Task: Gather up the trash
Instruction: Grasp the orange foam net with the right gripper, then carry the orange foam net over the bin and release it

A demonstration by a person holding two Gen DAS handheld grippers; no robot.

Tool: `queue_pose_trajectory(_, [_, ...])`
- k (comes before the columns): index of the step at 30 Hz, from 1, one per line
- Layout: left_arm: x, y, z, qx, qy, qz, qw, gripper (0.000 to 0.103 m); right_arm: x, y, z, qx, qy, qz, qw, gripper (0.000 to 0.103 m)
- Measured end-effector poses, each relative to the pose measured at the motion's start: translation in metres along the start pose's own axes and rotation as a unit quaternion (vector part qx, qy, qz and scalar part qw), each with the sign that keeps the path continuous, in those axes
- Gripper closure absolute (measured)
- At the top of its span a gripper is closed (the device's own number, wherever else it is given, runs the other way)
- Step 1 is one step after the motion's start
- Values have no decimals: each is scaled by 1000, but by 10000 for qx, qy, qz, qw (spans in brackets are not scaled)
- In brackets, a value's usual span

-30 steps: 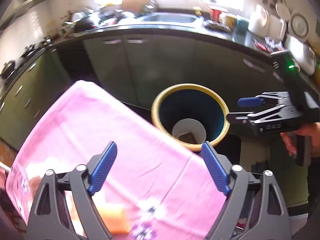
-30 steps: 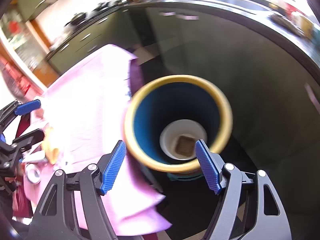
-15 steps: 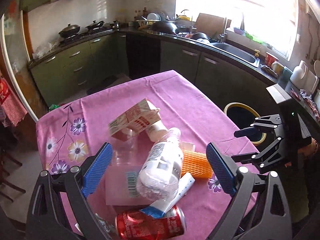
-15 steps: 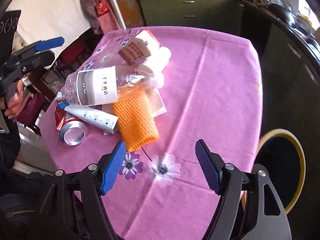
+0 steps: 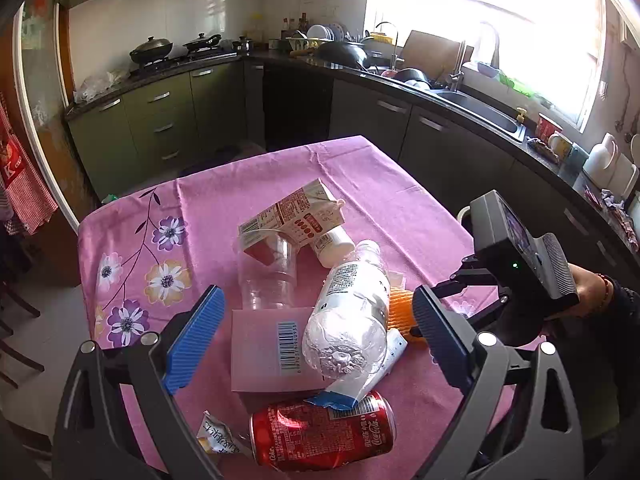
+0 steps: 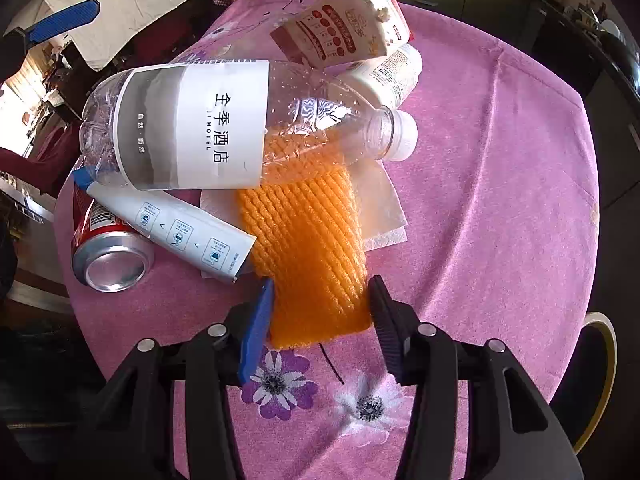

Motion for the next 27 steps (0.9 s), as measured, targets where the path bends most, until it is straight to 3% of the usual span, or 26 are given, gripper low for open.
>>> queue_pose_trajectory(2, [-1, -1, 0, -4, -4, -3, 10000, 13, 1, 4, 0, 51, -8, 33, 10000, 71])
queue_pose_trajectory(3, [-1, -1, 0, -1, -3, 1, 10000, 13, 2, 6, 1, 69, -13, 54, 10000, 83])
queue_pose_trajectory(5, [-1, -1, 1, -1, -12, 3, 10000, 13, 2, 10, 2, 112, -44, 70, 9999, 87])
queue_pose_trajectory(14, [4, 3, -3, 39, -126, -34, 9999, 13, -4, 42, 25, 88, -159, -50, 9998, 89])
queue_pose_trajectory(18, [6, 6, -6, 83, -122, -48, 9999, 12, 3, 67, 28, 266, -221, 227, 9991, 89])
queue_pose_trajectory(20, [7, 6, -6, 95, -134, -43, 9999, 12, 1, 79, 30, 313, -242, 130, 9991, 89])
queue_pose_trajectory(22, [9, 6, -5, 94, -176, -58, 9998, 12, 7, 84, 32, 307, -192, 586, 9976, 89])
queue_pose_trajectory(27, [11, 7, -5, 89, -228, -70, 9997, 12, 6, 99, 40, 357, -367, 461, 9976, 89])
Point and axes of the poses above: each gripper's, at about its wrist camera, not at the fingertips, and y roughly against the way its jaws point, x to its right, z to its underside, the point moved 10 cm from there along -y, roughly the way its jaws point, and after that the axes turned 6 degrees about z, right-handed, at the moved point
